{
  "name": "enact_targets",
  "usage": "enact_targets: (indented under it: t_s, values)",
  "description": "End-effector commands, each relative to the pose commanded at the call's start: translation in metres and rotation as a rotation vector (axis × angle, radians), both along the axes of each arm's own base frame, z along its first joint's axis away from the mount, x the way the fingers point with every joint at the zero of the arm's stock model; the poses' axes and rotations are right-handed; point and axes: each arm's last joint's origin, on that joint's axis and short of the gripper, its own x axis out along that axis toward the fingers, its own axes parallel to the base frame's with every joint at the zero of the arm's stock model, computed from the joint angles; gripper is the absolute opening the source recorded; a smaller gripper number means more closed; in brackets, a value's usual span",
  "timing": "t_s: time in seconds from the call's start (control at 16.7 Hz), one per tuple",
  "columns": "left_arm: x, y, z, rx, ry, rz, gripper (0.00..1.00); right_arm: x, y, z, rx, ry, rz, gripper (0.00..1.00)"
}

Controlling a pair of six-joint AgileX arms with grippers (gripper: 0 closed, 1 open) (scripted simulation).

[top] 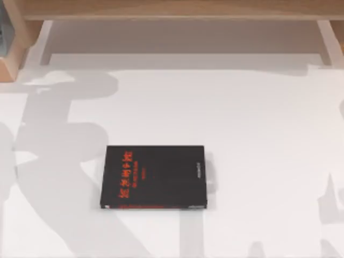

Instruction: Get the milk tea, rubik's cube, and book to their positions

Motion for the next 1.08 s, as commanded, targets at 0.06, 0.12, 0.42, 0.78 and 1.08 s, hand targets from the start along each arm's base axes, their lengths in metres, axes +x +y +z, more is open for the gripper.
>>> enact_targets:
  t_s: [0.06, 0.12, 0.42, 0.78, 1.08]
  values:
    - [0.004, 0.000, -0.002, -0.003, 0.005, -0.002, 1.00, 0.000, 0.000, 0.000, 0.000, 0.000, 0.000, 1.00]
    - [0.009, 0.000, -0.003, -0.003, 0.007, -0.002, 1.00, 0.000, 0.000, 0.000, 0.000, 0.000, 0.000, 1.00]
    - [0.029, -0.001, -0.001, 0.000, -0.001, -0.002, 1.00, 0.000, 0.000, 0.000, 0.000, 0.000, 0.000, 1.00]
    - [0.029, -0.001, -0.001, 0.000, -0.001, -0.002, 0.77, 0.000, 0.000, 0.000, 0.000, 0.000, 0.000, 1.00]
    - [0.029, -0.001, -0.001, 0.000, -0.001, -0.002, 0.40, 0.000, 0.000, 0.000, 0.000, 0.000, 0.000, 1.00]
